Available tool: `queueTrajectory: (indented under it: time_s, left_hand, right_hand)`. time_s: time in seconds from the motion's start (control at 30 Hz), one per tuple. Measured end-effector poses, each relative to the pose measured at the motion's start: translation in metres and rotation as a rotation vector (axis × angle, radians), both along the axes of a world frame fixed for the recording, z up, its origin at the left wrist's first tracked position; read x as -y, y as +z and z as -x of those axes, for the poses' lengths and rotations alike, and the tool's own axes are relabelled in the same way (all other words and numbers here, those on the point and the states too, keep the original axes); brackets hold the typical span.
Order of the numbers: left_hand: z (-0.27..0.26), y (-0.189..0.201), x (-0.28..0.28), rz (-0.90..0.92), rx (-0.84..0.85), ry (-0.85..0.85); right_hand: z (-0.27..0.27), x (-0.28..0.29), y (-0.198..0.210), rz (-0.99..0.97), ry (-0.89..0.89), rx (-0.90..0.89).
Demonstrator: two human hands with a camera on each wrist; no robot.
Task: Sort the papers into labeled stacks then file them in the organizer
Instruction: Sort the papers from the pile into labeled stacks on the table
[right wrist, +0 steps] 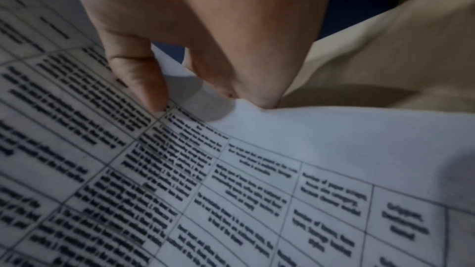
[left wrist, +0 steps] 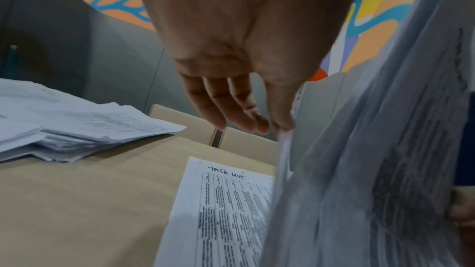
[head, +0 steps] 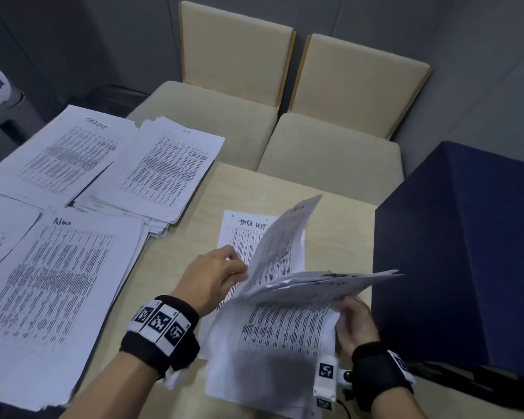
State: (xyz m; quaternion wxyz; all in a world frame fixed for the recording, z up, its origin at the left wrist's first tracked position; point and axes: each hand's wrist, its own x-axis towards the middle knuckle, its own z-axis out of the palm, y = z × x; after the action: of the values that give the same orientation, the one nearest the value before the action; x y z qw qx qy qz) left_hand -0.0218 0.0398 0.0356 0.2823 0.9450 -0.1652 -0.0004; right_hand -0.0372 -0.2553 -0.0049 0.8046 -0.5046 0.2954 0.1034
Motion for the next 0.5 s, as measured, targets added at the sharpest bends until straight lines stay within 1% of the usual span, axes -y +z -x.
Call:
queueTrajectory:
  time_s: [0.07,0.13,0.23,0.27,0.33,0.4,0.43,0.5]
  left_hand:
    - [0.003,0.000,0.000,0.057,0.015,-0.142]
    - [0.006,0.002,0.001,0.096,-0.010,-0.216]
    - [0.007,0.008,0.001,0.199,-0.127,-0.212]
    - [0.006,0.010,0.001,0.200,-0.153,-0.213]
    - [0.004,0.015,0.002,0.126,-0.153,-0.224]
    - [0.002,0.018,0.002,0.074,-0.134,-0.199]
    - [0.000,0.017,0.000,0.071,-0.122,-0.150]
    - [-0.004,0.005,-0.005,0.070,-0.136,0.049]
  right_hand:
    - [0.000,0.002,0.000,-0.008,0.001,-0.007]
    - [-0.003,0.004,-0.003,-0.053,0.040,-0.002]
    - [-0.007,0.003,0.001,-0.118,0.064,0.018]
    - [-0.010,0.003,0.003,-0.118,0.074,0.009]
    - [-0.015,0.000,0.006,-0.182,0.108,-0.003]
    - [-0.018,-0.007,0.006,-0.140,0.054,-0.002]
    - [-0.018,-0.008,0.003,-0.102,0.031,-0.008]
    - [-0.019,-0.004,-0.011,-0.031,-0.014,-0.045]
